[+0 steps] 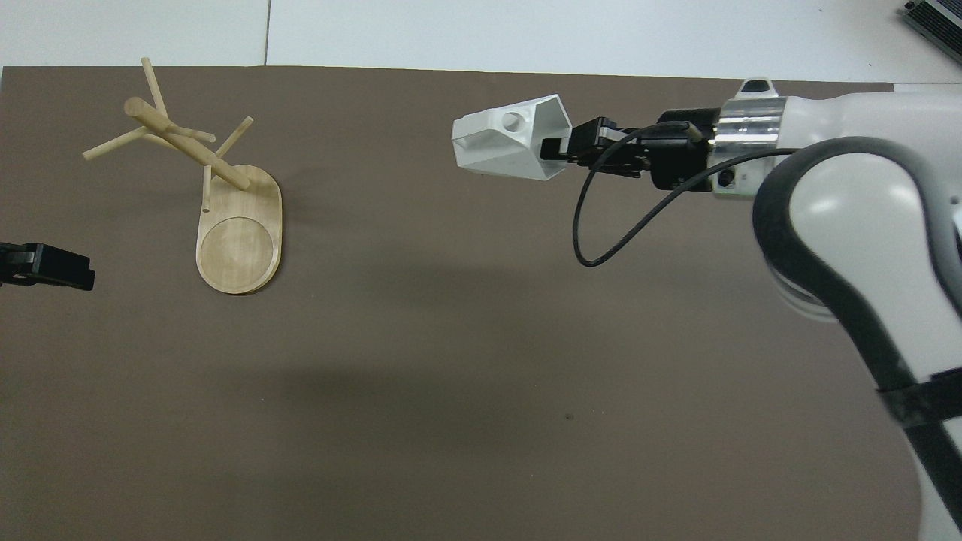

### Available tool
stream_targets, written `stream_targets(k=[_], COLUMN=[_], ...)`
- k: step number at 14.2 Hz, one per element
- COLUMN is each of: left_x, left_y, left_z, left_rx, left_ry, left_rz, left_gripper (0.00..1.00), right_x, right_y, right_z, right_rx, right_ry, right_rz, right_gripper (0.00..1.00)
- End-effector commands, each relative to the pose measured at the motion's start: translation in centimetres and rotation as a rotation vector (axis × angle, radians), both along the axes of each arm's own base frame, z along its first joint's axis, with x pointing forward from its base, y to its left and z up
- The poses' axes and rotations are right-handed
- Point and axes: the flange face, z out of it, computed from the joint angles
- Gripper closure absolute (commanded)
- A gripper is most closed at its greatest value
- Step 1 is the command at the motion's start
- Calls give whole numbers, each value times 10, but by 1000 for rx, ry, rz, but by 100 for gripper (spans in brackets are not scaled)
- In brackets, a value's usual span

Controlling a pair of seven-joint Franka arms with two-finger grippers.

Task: Hang cup on rack
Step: 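Lift the white cup with the right gripper toward the mug tree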

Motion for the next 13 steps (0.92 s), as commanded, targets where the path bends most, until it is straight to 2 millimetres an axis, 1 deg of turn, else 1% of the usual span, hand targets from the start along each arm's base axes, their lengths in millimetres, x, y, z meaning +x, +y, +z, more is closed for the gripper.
stream_targets(k=[1, 2, 3, 5, 8, 11, 13], left_x=[-6, -6, -6, -6, -6, -6, -6], left_y=[2, 3, 2, 2, 2, 2, 2], left_z=[0, 0, 0, 0, 0, 0, 0], left_rx=[17, 17, 17, 17, 15, 17, 17], left_ry=[6, 6, 6, 6, 7, 6, 6], left_rz=[0, 2, 0, 0, 0, 0, 0], left_gripper=[0, 0, 0, 0, 0, 0, 0], right_x=[-17, -23, -28, -36, -41, -45, -46], right_y=[53, 70, 78, 95, 99, 99, 100], right_z=[1, 0, -2, 0, -3, -5, -5], right_rx=[90, 103, 113, 130, 107, 56, 47], right_ry=[55, 58, 74, 120, 123, 132, 145], right_rz=[-70, -74, -81, -88, -59, 12, 17], right_gripper=[100, 100, 100, 100, 100, 100, 100])
